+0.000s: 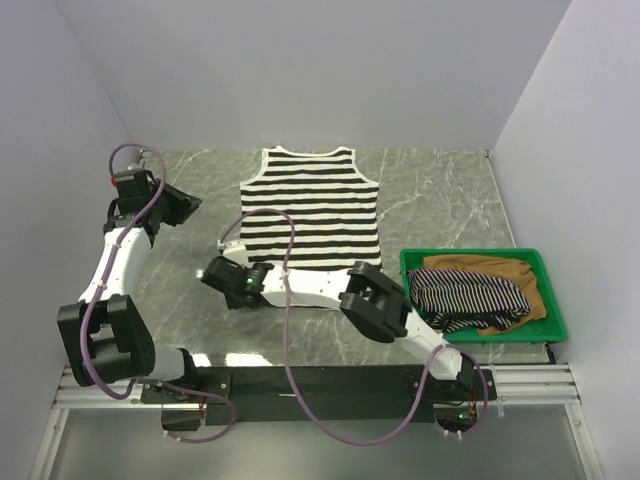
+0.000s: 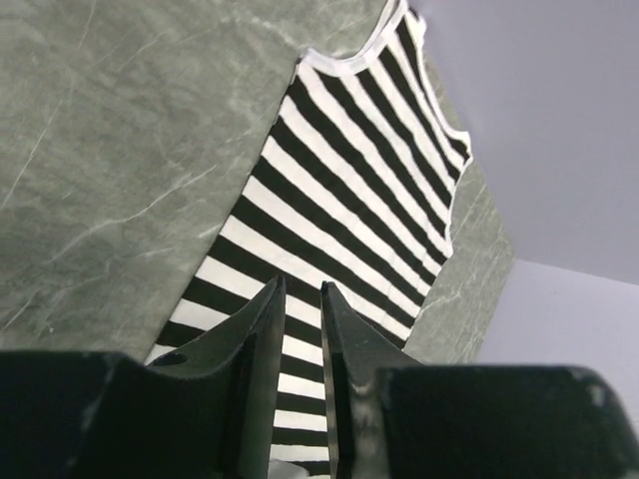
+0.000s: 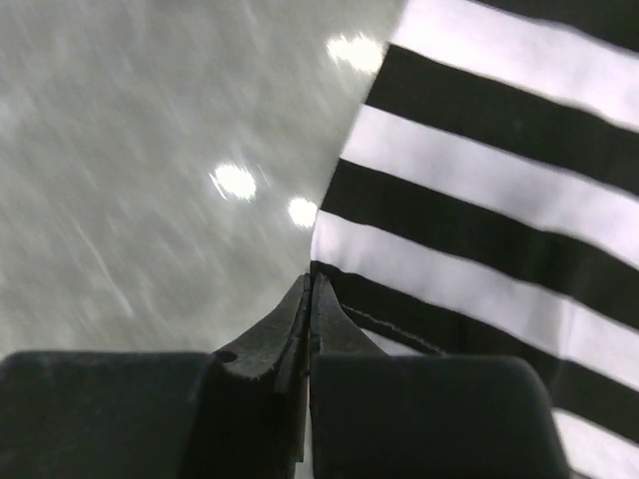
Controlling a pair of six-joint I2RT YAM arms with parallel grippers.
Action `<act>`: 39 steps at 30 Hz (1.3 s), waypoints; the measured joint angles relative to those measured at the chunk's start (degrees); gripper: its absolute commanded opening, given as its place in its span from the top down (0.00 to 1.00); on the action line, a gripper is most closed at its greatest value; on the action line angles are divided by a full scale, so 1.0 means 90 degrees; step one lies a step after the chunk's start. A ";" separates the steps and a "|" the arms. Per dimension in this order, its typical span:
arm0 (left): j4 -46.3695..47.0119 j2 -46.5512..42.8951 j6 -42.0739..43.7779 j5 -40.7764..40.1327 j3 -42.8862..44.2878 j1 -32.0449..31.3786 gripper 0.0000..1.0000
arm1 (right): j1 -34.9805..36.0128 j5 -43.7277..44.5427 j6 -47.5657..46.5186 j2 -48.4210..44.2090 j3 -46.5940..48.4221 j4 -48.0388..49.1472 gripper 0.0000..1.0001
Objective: Fold and stack the tank tops
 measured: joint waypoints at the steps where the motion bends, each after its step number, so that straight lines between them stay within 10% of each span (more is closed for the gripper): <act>1: 0.0029 0.0015 -0.0005 0.0002 -0.0068 -0.0002 0.73 | 0.0000 -0.0041 -0.0010 -0.0243 -0.0381 0.0134 1.00; 12: 0.0437 0.0947 -0.0114 -0.0340 -0.0430 -0.0913 0.65 | 0.0005 -0.1139 -0.0087 -0.3308 -0.4755 0.1443 1.00; 25: 0.0374 0.2997 -0.0083 -0.1365 0.0697 -0.1260 0.55 | 0.0005 -0.1491 -0.0095 -0.4187 -0.5008 0.1712 1.00; 39: 0.0219 0.4063 0.0357 -0.2137 0.1795 -0.1792 0.72 | 0.0005 -0.1508 -0.0117 -0.4192 -0.5044 0.1744 1.00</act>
